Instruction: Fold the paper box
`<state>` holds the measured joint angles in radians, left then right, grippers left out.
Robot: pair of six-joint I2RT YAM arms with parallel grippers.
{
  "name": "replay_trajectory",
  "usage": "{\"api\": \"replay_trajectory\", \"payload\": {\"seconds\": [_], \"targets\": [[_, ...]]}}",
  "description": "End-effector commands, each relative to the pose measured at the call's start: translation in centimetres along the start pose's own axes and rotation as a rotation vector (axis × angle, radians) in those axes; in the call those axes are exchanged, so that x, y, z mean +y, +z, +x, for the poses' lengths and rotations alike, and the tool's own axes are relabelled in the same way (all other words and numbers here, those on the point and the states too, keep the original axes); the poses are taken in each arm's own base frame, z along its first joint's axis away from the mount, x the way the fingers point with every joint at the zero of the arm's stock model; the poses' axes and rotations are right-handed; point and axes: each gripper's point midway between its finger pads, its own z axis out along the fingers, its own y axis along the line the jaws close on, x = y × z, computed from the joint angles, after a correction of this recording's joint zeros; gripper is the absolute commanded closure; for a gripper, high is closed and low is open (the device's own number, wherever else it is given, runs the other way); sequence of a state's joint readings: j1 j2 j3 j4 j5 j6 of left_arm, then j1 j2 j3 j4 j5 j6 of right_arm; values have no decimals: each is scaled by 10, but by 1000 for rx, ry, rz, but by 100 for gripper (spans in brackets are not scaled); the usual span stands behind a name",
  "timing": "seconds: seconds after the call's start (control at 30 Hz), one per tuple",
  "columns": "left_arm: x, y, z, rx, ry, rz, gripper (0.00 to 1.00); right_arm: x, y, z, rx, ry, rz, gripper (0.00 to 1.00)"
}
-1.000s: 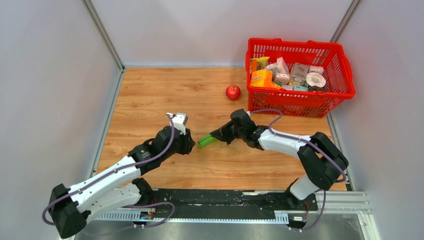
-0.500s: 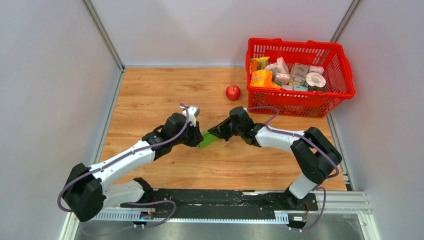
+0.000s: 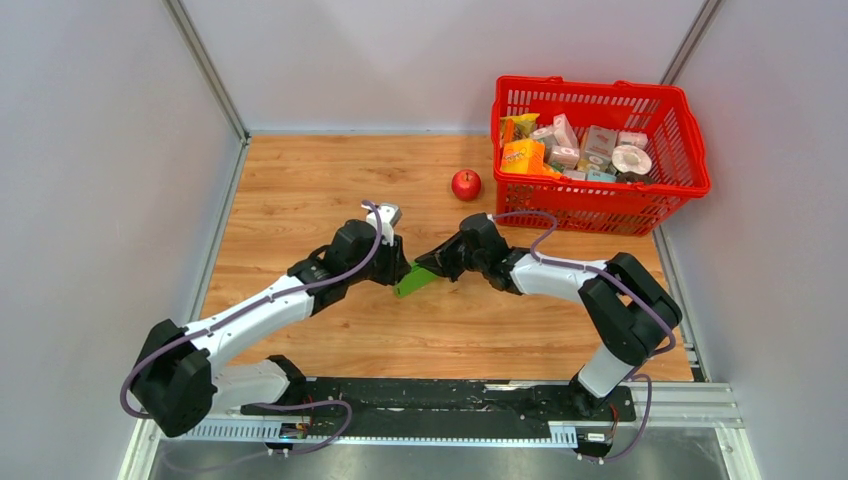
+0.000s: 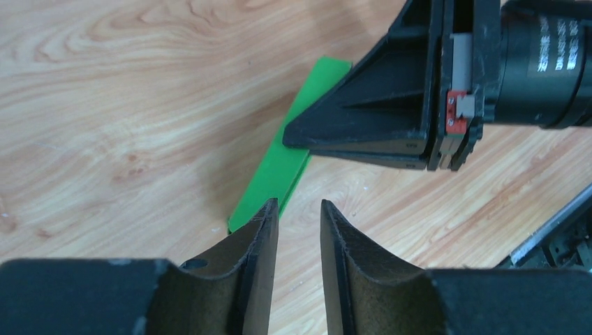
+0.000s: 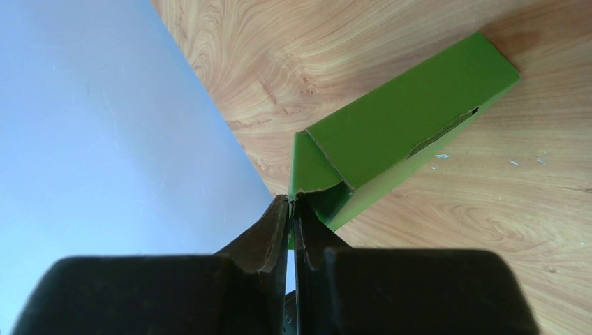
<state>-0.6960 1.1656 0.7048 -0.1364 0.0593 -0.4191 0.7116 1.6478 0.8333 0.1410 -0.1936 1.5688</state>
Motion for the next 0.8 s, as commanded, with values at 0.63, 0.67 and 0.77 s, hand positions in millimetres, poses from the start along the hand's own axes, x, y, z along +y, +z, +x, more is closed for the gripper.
{"api": "replay_trajectory", "payload": {"seconds": [0.63,0.67,0.77], "targets": [[7,17,1,15,549,-252,55,-33,-1,0,14,-30,79,90],[8,17,1,17,567,-271,56,-33,-1,0,14,-30,79,90],[8,19,2,29,637,-314,57,-33,0,0,15,-28,79,90]]}}
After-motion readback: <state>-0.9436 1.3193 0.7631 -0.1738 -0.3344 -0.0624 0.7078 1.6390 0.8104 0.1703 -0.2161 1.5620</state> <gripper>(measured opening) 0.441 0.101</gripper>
